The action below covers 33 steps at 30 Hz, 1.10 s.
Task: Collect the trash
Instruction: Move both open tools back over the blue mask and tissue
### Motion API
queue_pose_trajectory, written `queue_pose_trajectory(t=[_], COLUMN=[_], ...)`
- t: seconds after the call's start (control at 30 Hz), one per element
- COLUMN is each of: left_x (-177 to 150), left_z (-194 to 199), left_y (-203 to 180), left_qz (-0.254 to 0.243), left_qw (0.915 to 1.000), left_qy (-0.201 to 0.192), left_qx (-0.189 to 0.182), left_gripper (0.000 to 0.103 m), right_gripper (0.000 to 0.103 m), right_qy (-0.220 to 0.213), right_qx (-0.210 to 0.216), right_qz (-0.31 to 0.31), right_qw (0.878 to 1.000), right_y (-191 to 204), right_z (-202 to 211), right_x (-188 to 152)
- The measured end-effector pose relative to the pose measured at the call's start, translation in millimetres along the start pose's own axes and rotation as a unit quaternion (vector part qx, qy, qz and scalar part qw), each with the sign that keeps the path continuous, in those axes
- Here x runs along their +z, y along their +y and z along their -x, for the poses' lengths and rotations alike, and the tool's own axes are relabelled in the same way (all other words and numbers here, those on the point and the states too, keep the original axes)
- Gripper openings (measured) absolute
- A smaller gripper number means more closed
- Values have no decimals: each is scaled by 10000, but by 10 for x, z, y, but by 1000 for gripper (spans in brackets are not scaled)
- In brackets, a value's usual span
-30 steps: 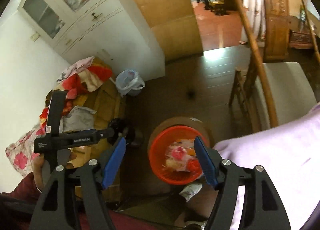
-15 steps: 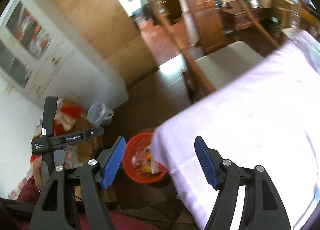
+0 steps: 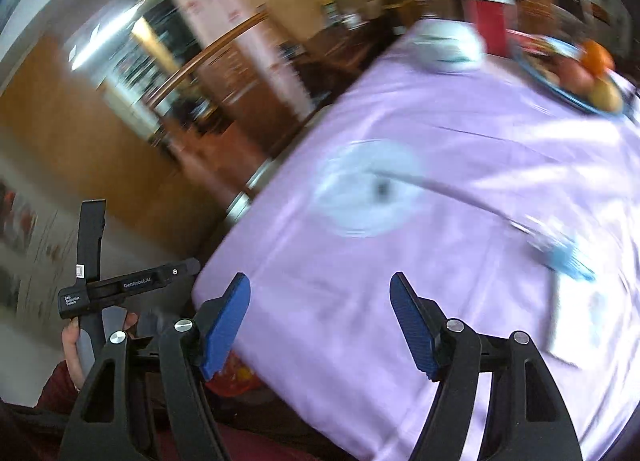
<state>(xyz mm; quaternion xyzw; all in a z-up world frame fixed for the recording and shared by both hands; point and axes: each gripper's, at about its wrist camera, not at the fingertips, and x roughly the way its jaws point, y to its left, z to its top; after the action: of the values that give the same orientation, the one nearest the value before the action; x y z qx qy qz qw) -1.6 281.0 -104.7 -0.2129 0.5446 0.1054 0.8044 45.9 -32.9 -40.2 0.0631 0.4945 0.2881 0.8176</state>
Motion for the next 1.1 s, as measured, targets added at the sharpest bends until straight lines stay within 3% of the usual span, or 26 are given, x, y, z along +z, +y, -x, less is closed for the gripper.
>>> queue_pose_trajectory(t=[0.17,0.37,0.63,0.87,1.1], left_x=[106,130,72,22,-60], left_z=[-183,-367,-520,-459,-357], left_y=[-635,-1356,-1998,-2002,-1582], left_qz=[-759,-1559,-2176,-2293,-2174], left_qw=[9968,9862,9726,9702,9753], left_qy=[130,305,433,385,330], left_qx=[-216,-462,-692,-682,-216], left_gripper=[81,81,81,83,87], right_gripper=[72,73,73,75,77], right_qy=[-363,-676,-945,-943,-623], right_qx=[-395,-738,-1043,-1056,-908], right_qz=[-763,-1421,-1859,-1947,-1663], right_qw=[9956,9848,9724,9706,9799], right_y=[-559,-1020,-1299,-1317,-1016], right_z=[335,664,980,961,633], right_x=[-188,-457,-702,-743,-669])
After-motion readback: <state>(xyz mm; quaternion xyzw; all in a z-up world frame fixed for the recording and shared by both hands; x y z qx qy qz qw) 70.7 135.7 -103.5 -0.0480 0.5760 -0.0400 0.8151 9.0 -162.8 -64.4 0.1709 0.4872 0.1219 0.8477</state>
